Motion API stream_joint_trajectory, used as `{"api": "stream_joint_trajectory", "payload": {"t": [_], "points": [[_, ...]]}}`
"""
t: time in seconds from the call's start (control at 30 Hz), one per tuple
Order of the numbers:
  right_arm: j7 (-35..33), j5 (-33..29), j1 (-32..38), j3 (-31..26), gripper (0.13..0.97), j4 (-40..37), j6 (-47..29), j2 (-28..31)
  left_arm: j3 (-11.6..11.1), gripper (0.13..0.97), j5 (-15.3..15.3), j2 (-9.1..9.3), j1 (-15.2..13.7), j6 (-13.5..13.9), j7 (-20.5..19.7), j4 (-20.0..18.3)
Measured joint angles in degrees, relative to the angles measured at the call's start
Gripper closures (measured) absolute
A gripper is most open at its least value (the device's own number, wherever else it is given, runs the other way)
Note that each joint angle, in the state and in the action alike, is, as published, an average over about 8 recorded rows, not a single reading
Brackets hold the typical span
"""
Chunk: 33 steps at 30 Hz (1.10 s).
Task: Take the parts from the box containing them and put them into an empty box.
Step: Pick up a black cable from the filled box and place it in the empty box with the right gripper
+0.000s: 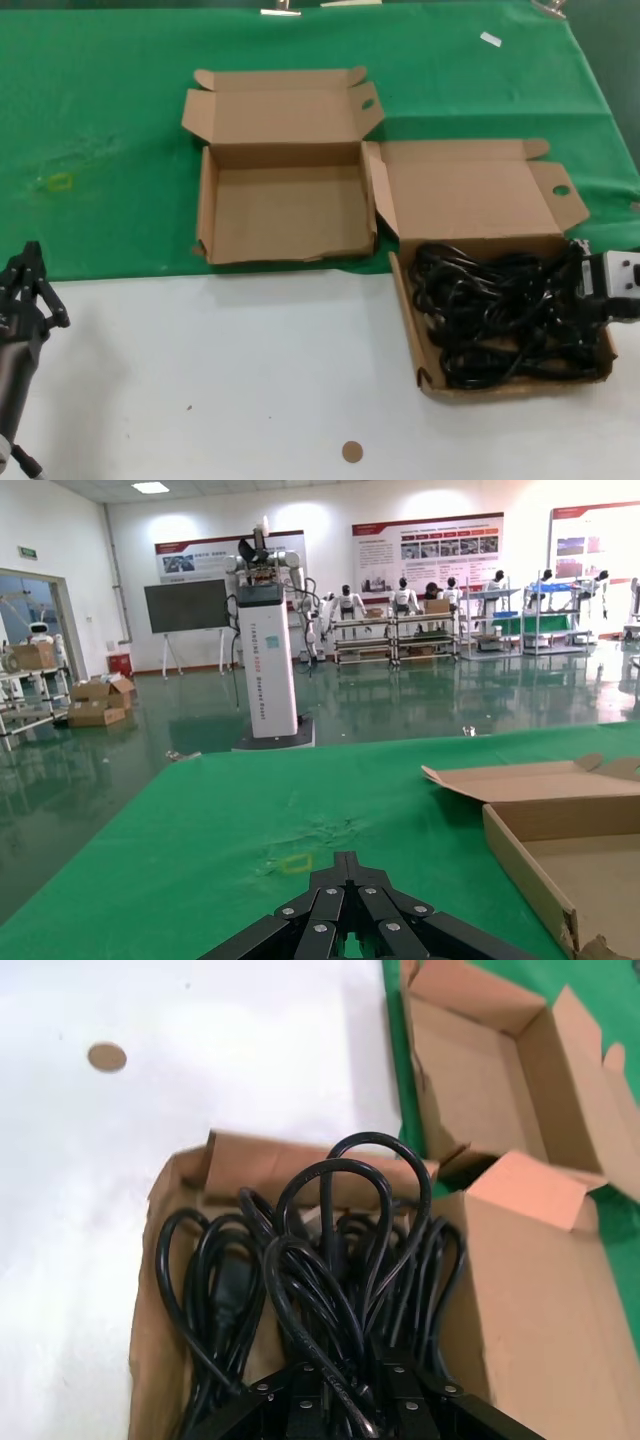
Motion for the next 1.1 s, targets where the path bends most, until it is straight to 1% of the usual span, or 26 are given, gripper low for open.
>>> {"api": "stream_joint_trajectory", "payload": {"t": [0.27,0.47,0.87,1.1], "points": [[2.0,1.0,2.2,1.1,0.880,3.0,-2.5,1.1,0.0,0.953,0.0,0.00,0.0,0.0,0.0,0.0],[2.7,0.1,6.4,0.6,0.882,2.7,-4.2,-0.3,0.0,0.953,0.0,0.00,0.0,0.0,0.0,0.0],[2.9,-4.4,16.7,-3.4,0.884,-2.0,-6.4,-8.3,0.0,0.953,0.0,0.00,0.0,0.0,0.0,0.0],[3.5,-7.4,22.0,-6.1,0.884,-5.5,-6.4,-14.2,0.0,0.953,0.0,0.00,0.0,0.0,0.0,0.0]]}}
